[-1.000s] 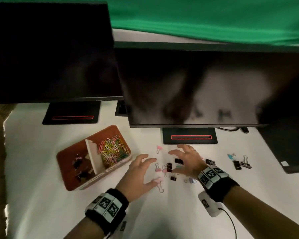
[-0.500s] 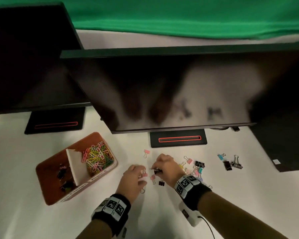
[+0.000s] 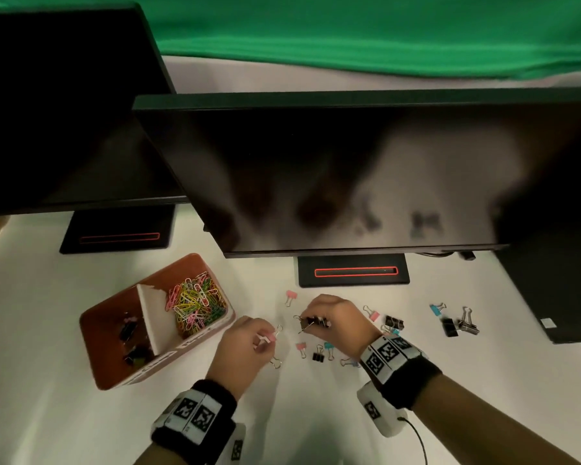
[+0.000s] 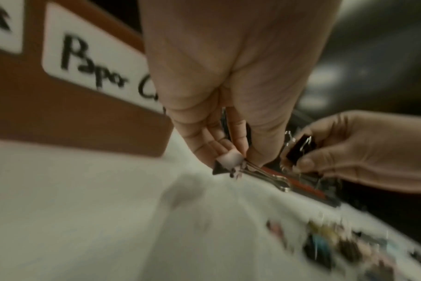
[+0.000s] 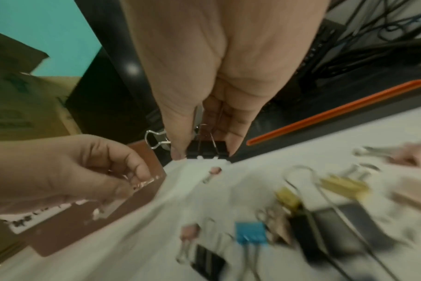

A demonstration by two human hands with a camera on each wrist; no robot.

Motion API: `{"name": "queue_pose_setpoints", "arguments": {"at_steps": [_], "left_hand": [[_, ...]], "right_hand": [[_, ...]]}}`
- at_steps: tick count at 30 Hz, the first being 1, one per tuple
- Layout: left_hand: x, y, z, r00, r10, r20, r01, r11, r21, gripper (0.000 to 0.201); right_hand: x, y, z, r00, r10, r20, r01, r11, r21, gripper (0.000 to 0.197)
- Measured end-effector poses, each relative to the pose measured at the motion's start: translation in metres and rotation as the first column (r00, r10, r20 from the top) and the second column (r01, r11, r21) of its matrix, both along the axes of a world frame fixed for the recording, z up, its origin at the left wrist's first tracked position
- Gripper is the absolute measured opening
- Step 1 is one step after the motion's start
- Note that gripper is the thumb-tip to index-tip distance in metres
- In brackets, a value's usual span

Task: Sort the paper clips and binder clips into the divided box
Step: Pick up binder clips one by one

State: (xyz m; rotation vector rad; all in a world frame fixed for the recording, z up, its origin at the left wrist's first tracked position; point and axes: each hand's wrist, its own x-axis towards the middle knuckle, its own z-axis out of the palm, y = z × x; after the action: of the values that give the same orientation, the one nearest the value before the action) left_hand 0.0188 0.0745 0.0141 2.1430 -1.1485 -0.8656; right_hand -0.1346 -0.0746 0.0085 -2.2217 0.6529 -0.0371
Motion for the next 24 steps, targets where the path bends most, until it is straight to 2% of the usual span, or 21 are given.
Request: {"name": "queue_pose_setpoints", "arguments": {"at_steps": [3,6,8,11,13,16,18,20,24], "left_hand": [[0.02,0.021,0.04,0.997,0.064,0.038,-0.058,0.988,-0.14,0.019],[0.061,0.056,0.066,0.969,0.235,0.083,-0.212,0.953,-0.217,0.019],[0.091,0.082,0.071,0.921,0.384,0.074,-0.359,0.905,-0.227,0.021],[0.127,0.112,0.068,0.843,0.534,0.066,-0.522,0.841,-0.141,0.012],[0.143,0.123,0.06,0.83,0.558,-0.002,-0.556,0.826,-0.09,0.008],[0.152,0.126,0.056,0.781,0.589,-0.21,-0.609,0.792,-0.045,0.019],[0.154,0.127,0.057,0.8,0.573,-0.18,-0.592,0.803,-0.072,0.024],[0.151,0.126,0.059,0.841,0.533,-0.098,-0.541,0.83,-0.136,0.024],[0.12,0.099,0.07,0.918,0.394,-0.051,-0.389,0.866,-0.316,0.02]], "right_hand": [[0.025,0.016,0.025,0.995,0.054,0.086,-0.058,0.997,0.045,0.014],[0.068,0.043,0.049,0.97,0.162,0.181,-0.173,0.984,0.05,0.018],[0.104,0.067,0.063,0.948,0.222,0.229,-0.238,0.97,0.044,0.022],[0.161,0.105,0.078,0.93,0.265,0.254,-0.287,0.957,0.051,0.022],[0.192,0.125,0.078,0.94,0.25,0.23,-0.27,0.961,0.06,0.024],[0.216,0.142,0.069,0.975,0.183,0.124,-0.2,0.971,0.134,0.041],[0.213,0.145,0.067,0.982,0.153,0.113,-0.172,0.968,0.185,0.047],[0.198,0.139,0.07,0.98,0.136,0.144,-0.168,0.956,0.241,0.045],[0.136,0.101,0.062,0.989,0.104,0.108,-0.118,0.984,0.131,0.031]]}}
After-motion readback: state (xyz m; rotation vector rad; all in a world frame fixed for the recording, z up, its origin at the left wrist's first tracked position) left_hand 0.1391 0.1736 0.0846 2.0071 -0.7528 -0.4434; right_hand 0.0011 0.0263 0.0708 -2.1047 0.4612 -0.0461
